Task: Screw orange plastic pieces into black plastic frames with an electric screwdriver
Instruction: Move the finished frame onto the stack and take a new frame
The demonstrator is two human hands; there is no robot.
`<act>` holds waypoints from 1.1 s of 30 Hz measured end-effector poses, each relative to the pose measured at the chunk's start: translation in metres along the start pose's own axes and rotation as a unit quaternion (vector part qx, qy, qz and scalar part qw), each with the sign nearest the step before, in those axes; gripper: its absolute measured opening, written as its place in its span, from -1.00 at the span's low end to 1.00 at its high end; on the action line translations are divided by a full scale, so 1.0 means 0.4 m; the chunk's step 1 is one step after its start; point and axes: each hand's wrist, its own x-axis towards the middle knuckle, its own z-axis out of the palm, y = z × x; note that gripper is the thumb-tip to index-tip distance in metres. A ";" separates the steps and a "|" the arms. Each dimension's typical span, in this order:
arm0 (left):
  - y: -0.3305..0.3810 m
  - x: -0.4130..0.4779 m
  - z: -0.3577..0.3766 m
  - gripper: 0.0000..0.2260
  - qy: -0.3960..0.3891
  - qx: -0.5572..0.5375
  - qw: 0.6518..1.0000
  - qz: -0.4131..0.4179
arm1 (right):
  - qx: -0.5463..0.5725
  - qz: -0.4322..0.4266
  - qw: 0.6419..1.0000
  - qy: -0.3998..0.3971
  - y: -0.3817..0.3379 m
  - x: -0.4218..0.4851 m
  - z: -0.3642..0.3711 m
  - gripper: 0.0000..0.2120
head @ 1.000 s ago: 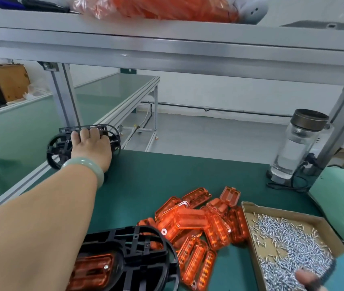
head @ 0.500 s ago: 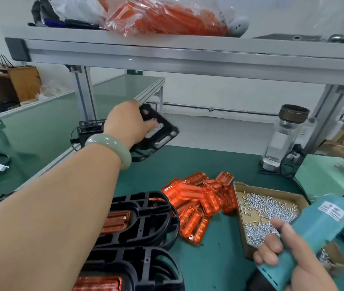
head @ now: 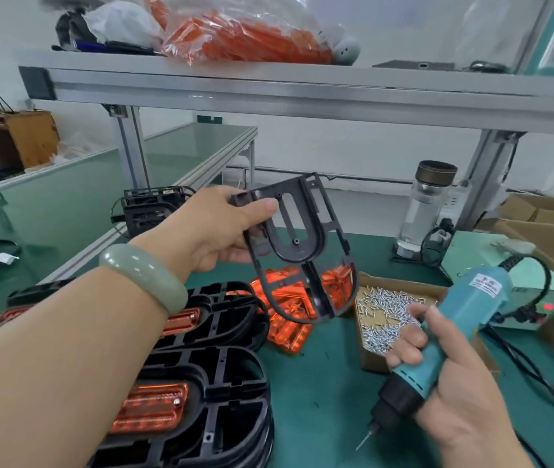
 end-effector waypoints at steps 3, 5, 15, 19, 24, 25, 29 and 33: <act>-0.004 -0.017 0.019 -0.85 -0.012 0.005 1.000 0.004 | 0.011 -0.002 1.000 -0.015 -0.014 -0.001 -0.002 -0.85; -0.004 -0.034 0.042 -0.77 -0.023 0.030 0.999 -0.005 | 0.018 -0.002 1.000 -0.025 -0.023 0.000 -0.008 -0.85; -0.086 -0.225 0.172 -0.67 0.012 0.308 0.930 0.200 | 0.152 -0.041 0.987 -0.027 -0.090 0.007 -0.050 -0.85; -0.149 -0.297 0.210 -0.68 -0.009 0.301 0.941 0.157 | 0.182 -0.060 0.981 -0.007 -0.103 0.009 -0.059 -0.83; -0.193 -0.361 0.196 -0.49 -0.112 0.348 0.928 0.077 | 0.184 -0.067 0.980 0.024 -0.090 0.013 -0.052 -0.85; -0.198 -0.370 0.193 -0.46 -0.116 0.402 0.905 0.077 | 0.178 -0.070 0.981 0.027 -0.085 0.014 -0.048 -0.86; -0.198 -0.381 0.201 -0.33 -0.127 0.593 0.794 0.047 | 0.137 -0.085 0.986 0.037 -0.067 0.012 -0.032 -0.86; -0.202 -0.375 0.231 -0.66 -0.158 0.656 0.733 0.081 | 0.116 -0.084 0.989 0.041 -0.057 0.009 -0.025 -0.85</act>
